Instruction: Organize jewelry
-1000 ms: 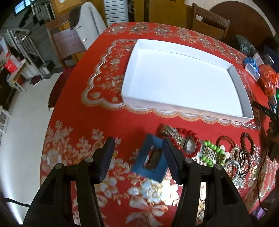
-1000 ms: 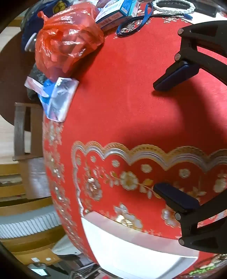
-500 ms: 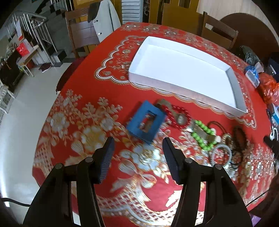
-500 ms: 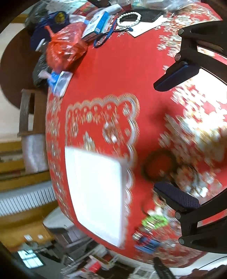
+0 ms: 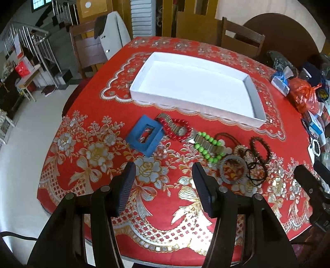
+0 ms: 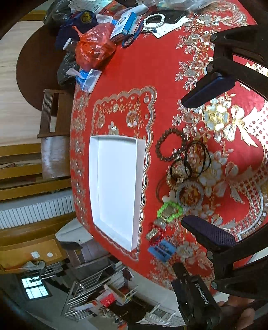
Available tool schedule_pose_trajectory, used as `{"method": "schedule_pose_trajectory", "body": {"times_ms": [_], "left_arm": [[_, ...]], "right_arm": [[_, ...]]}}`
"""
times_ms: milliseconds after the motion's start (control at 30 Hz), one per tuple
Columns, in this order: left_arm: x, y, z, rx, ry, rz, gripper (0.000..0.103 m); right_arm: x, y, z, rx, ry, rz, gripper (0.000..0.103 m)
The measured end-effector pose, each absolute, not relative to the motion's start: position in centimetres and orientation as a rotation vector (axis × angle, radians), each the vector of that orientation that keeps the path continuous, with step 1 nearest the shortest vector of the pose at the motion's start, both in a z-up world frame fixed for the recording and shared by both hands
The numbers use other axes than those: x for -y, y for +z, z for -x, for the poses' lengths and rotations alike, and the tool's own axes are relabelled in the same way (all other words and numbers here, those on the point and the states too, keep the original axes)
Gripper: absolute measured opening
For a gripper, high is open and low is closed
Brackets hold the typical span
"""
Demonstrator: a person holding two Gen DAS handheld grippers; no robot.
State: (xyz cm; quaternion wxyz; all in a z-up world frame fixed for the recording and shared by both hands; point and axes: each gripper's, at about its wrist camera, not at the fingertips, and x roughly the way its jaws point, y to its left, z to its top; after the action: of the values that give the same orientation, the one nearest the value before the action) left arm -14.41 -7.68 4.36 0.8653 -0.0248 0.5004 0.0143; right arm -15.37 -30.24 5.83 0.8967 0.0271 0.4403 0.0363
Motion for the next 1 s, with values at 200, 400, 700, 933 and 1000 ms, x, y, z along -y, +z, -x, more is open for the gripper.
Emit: {"method": "schedule_pose_trajectory", "body": {"times_ms": [200, 400, 700, 933, 1000], "left_arm": [[8.2, 5.2, 14.7, -1.028, 0.012, 0.061, 0.056], [8.3, 5.4, 14.8, -1.018, 0.027, 0.062, 0.056], [8.6, 5.2, 15.0, -1.015, 0.019, 0.062, 0.056], [8.6, 5.3, 15.0, -1.008, 0.021, 0.063, 0.056], [8.4, 5.3, 15.0, -1.003, 0.02, 0.066, 0.056]], "right_arm": [[29.5, 6.3, 16.2, -0.891, 0.082, -0.014, 0.103], [29.6, 6.4, 16.5, -0.893, 0.09, -0.018, 0.103], [30.3, 6.1, 16.4, -0.906, 0.078, -0.031, 0.103], [30.4, 5.9, 16.3, -0.915, 0.075, -0.035, 0.103], [30.3, 5.9, 16.3, -0.916, 0.07, -0.031, 0.103]]}}
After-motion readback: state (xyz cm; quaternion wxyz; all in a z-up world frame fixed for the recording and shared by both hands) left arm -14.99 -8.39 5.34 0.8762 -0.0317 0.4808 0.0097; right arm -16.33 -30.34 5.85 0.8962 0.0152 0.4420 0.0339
